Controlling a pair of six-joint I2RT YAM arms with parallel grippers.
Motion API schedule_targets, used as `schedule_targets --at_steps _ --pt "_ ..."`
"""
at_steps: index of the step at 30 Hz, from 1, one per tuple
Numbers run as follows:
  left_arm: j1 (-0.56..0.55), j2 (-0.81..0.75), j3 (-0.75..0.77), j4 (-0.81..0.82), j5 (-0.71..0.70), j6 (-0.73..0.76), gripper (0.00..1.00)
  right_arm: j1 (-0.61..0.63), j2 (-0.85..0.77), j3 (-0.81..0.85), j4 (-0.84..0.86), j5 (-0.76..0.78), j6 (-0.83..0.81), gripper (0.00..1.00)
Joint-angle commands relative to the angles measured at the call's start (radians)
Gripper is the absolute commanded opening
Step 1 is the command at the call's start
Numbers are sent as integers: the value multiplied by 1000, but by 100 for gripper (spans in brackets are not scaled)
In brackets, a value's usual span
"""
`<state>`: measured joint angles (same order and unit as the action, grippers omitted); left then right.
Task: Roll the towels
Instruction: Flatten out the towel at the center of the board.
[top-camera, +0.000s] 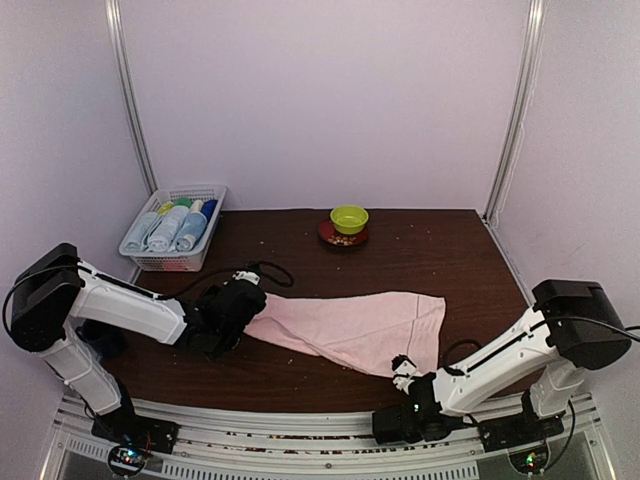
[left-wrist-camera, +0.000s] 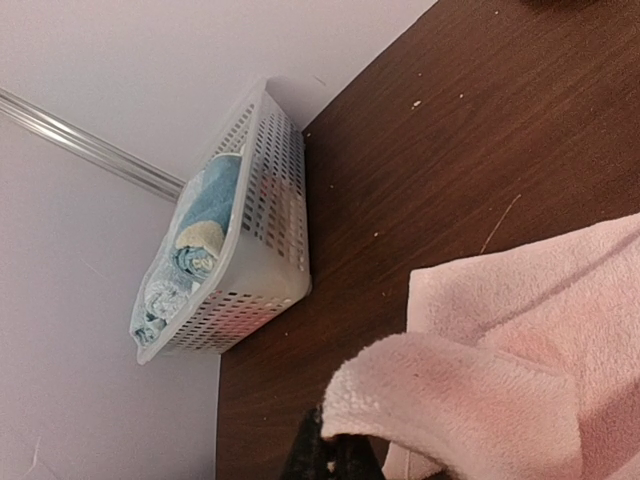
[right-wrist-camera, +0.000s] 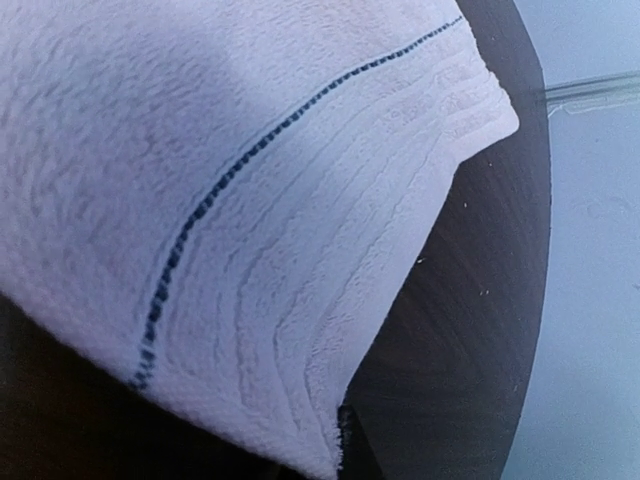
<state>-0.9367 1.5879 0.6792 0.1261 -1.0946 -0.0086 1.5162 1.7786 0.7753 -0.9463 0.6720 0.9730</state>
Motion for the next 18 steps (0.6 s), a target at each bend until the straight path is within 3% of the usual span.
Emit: schedule_targets --at_steps 1,9,18 --pt "7 7 20 17 17 -2 0 14 -10 47 -16 -15 4 0" --pt "6 -76 88 -63 49 -38 0 -5 -253 201 -13 45 -79 0" --pt "4 -261 166 -143 53 -40 0 -183 -525 216 115 41 -277 0"
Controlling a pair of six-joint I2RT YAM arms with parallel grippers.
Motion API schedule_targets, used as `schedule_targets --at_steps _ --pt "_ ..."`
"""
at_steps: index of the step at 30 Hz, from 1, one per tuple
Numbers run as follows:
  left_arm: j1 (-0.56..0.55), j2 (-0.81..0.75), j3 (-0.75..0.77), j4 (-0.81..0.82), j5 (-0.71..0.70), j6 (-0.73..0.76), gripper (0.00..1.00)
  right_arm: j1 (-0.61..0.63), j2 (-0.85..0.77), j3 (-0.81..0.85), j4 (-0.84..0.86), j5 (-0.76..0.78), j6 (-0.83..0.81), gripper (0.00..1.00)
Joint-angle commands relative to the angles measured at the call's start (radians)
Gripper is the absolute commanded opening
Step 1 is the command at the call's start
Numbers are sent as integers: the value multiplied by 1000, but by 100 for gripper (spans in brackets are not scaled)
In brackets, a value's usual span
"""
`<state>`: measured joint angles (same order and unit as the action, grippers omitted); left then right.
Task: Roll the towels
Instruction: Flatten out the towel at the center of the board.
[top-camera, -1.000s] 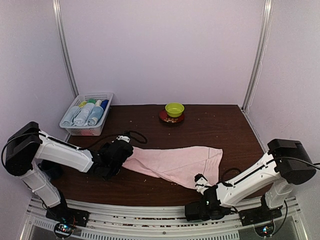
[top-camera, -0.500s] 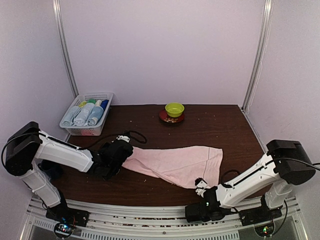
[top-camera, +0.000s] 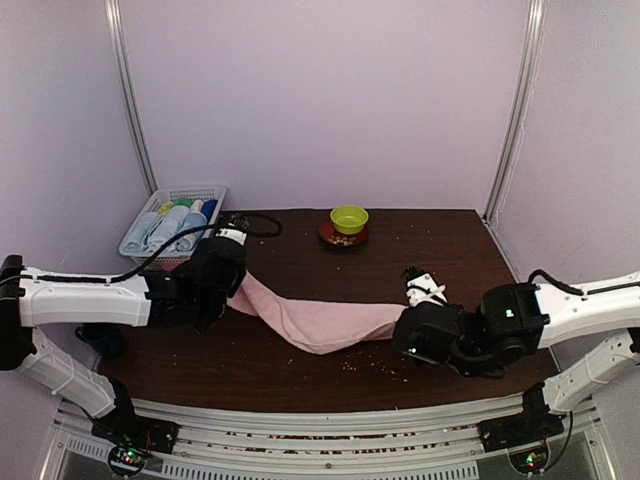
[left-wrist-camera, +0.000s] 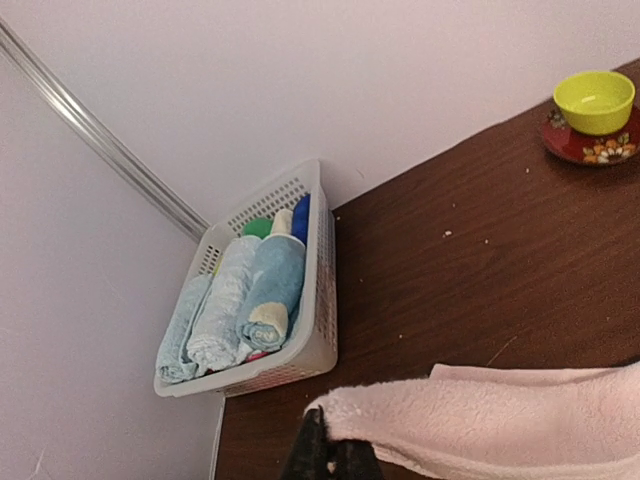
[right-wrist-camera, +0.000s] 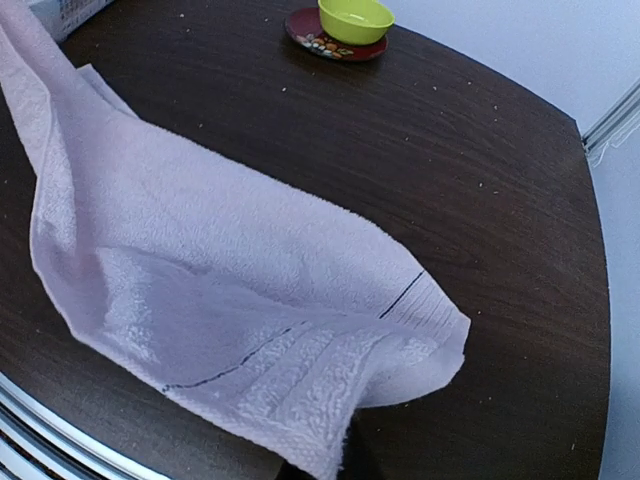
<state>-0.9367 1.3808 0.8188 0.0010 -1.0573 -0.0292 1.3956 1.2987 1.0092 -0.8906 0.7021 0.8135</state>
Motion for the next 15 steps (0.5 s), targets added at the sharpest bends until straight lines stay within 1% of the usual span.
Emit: schedule_targets --at_steps 1,6,10,12,15 --pt "4 -52 34 -25 20 -21 0 -79 -53 -15 73 -6 -146 0" --pt "4 -41 115 -84 -45 -5 0 -171 -107 30 144 -74 -310 0" --pt "4 -82 165 -76 -84 43 0 -305 -218 51 221 -163 -440 0" --pt "4 -106 182 -60 -103 82 0 -374 -256 67 236 -253 -516 0" --pt "4 -137 205 -52 -111 122 0 -446 -273 101 225 -390 -619 0"
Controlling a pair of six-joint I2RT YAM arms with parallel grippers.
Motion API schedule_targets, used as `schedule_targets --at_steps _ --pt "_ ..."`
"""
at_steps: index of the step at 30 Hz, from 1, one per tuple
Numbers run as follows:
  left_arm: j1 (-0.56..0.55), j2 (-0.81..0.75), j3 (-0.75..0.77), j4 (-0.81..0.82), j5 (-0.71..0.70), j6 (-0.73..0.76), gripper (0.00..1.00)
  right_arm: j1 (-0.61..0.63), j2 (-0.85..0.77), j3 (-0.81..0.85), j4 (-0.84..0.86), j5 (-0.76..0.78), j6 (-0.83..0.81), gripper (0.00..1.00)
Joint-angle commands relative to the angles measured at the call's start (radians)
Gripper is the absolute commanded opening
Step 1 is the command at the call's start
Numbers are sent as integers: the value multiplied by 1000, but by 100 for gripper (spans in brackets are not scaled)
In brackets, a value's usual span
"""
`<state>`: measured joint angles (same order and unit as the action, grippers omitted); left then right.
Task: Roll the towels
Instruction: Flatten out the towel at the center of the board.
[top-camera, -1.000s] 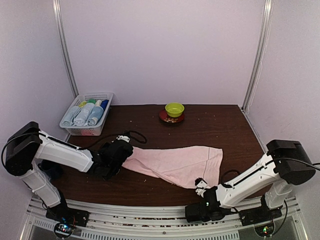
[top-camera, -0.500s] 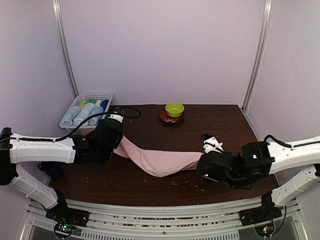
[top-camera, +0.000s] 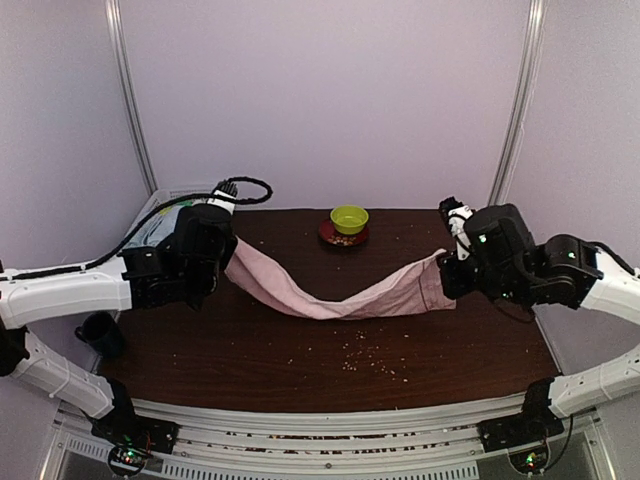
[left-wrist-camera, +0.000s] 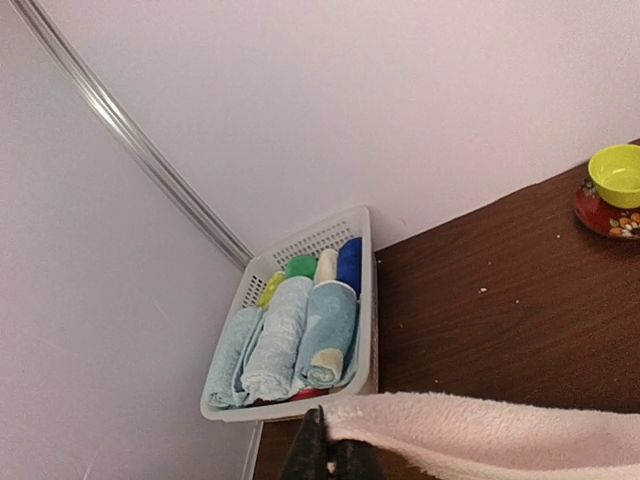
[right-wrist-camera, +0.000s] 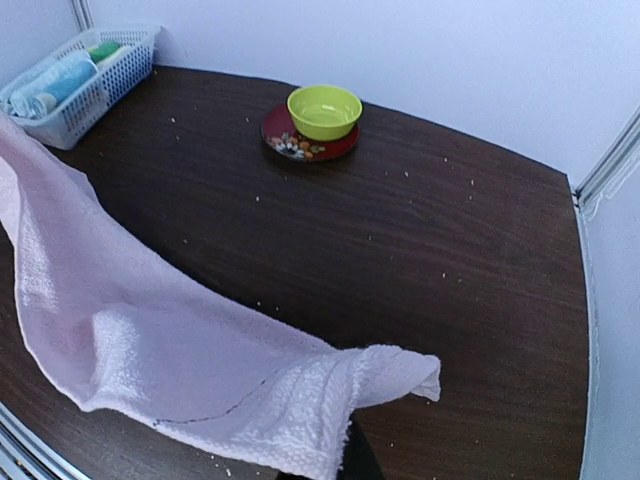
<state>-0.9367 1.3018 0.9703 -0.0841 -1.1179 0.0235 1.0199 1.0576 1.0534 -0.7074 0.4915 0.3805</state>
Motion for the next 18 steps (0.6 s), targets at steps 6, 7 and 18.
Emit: schedule_targets --at_steps 6,7,18 --pt "-2 -124 75 17 -60 105 0 -120 -32 138 -67 -333 -382 0" --pt "-6 -131 77 17 -62 115 0 -120 -29 150 -100 -346 -421 0" --pt "-51 -108 118 -110 -80 104 0 -121 -53 131 -237 -210 -576 0"
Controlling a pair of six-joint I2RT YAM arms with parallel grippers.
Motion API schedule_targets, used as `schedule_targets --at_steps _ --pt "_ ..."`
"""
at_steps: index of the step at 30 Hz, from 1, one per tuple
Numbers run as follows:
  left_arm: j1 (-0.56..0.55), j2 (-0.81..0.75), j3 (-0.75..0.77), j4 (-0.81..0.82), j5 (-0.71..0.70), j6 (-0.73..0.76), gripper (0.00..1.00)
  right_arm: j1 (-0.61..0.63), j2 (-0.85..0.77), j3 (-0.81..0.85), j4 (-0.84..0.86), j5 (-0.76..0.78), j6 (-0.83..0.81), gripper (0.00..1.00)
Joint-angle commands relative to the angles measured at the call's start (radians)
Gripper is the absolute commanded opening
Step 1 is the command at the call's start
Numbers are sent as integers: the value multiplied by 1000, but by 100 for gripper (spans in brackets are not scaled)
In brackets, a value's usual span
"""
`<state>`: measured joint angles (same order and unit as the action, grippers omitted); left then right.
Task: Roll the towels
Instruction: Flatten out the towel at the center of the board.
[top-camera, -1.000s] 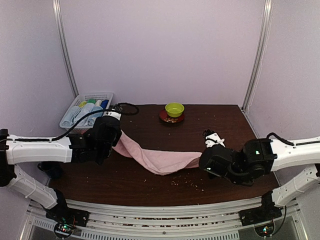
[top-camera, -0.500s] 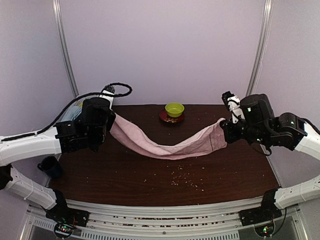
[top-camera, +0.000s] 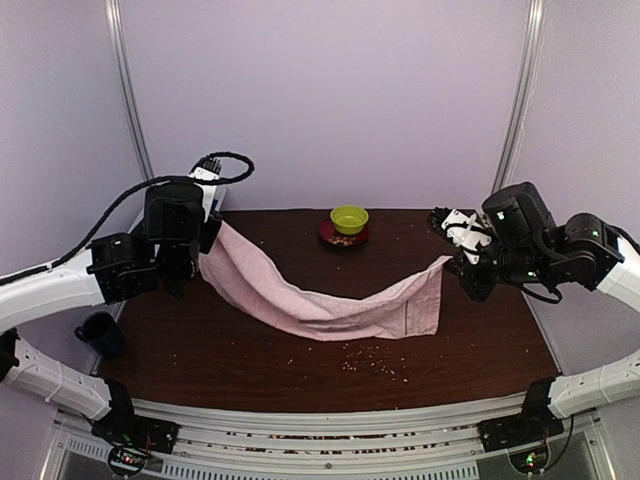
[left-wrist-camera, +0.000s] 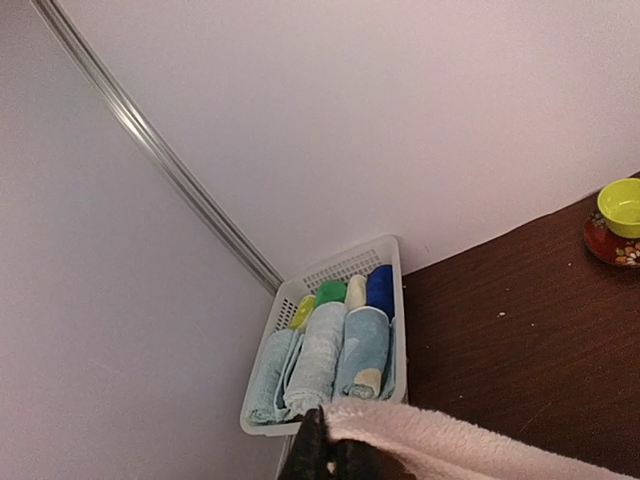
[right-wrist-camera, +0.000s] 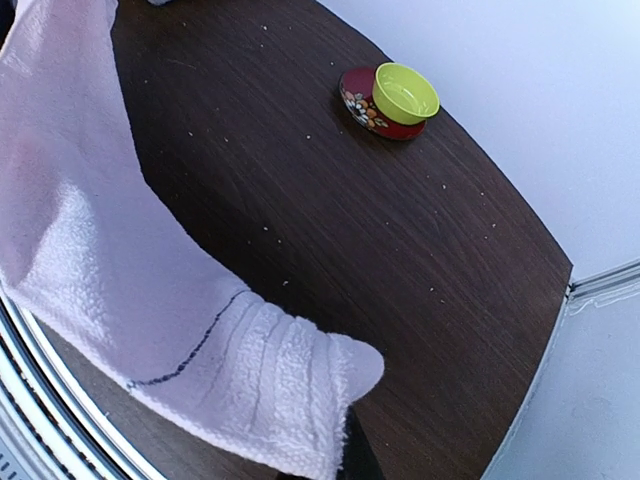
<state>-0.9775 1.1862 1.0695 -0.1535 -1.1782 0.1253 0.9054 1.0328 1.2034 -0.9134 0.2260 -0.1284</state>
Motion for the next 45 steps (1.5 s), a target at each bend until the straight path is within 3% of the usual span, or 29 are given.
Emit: schedule_targets --at_steps 1,8,17,21,26,29,35,41,45 --pt "-15 10 19 -51 -22 0 0 -6 -34 -13 -29 74 -69 0" --pt "-48 -4 33 -154 -33 -54 0 -6 -18 99 -126 152 -110 1" --pt "-155 -33 75 -275 -140 -105 0 -6 28 323 -279 -15 -45 0" --pt "-185 -72 72 -283 -141 -116 0 -6 52 353 -315 4 -3 0" --pt "-178 -130 -3 -148 -161 -40 0 -11 69 346 -242 181 72 0" --pt "-81 -118 -45 -30 -44 15 0 -98 138 334 -186 188 48 0" --pt "179 129 29 -61 284 -46 0 -421 364 293 -55 48 -58 0" --pt "328 544 197 67 339 21 0 -531 693 407 74 26 -105 0" --pt "391 748 327 152 343 76 0 -585 946 571 126 68 -102 0"
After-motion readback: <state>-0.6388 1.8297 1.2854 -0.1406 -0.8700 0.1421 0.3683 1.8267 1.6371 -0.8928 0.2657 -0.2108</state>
